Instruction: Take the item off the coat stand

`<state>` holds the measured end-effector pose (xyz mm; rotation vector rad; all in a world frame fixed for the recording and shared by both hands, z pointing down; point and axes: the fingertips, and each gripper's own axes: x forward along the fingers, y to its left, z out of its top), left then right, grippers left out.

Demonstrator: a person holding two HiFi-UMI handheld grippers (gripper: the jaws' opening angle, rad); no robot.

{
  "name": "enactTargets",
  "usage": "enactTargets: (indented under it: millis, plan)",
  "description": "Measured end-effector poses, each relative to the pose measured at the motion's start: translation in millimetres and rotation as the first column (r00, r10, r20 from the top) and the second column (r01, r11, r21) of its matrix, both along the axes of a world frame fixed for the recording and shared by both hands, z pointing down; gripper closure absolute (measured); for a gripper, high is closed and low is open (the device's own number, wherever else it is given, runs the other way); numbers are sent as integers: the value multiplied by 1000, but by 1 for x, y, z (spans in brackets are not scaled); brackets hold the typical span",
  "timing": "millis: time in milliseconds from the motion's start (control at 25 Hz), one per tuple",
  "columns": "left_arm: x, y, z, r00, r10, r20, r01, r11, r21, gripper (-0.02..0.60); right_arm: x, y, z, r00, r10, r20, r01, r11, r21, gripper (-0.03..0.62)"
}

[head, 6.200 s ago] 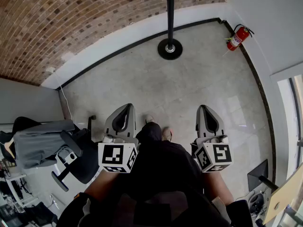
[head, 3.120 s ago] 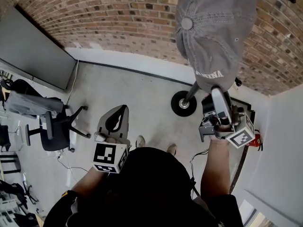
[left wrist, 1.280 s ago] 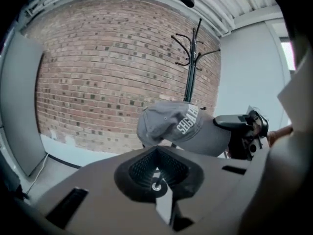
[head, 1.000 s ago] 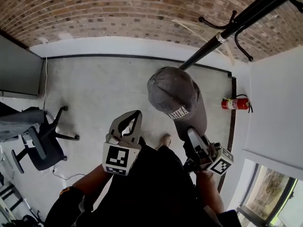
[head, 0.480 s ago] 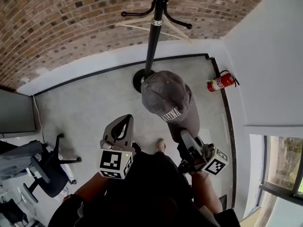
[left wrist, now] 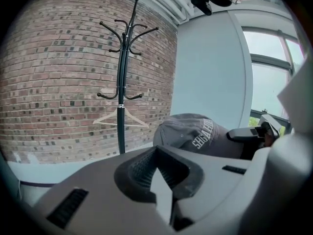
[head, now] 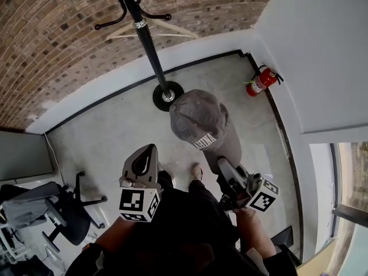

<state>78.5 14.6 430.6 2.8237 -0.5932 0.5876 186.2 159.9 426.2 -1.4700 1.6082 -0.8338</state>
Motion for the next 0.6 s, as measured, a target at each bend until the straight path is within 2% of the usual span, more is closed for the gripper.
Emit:
enactTargets:
  millis: [200, 440, 600]
  plan:
    - [16, 34, 5, 1000, 26, -5, -26, 999, 21, 557, 13, 34, 0, 999, 37, -30, -37, 999, 6, 565]
    - [27, 64, 9, 1000, 1, 4, -1, 999, 40, 557, 34, 64, -10, 998, 30, -48, -29, 999, 25, 565]
    - [50, 90, 14, 996, 88, 13, -89, 994, 59, 557, 48, 81, -11, 997, 45, -64, -44, 999, 17, 565]
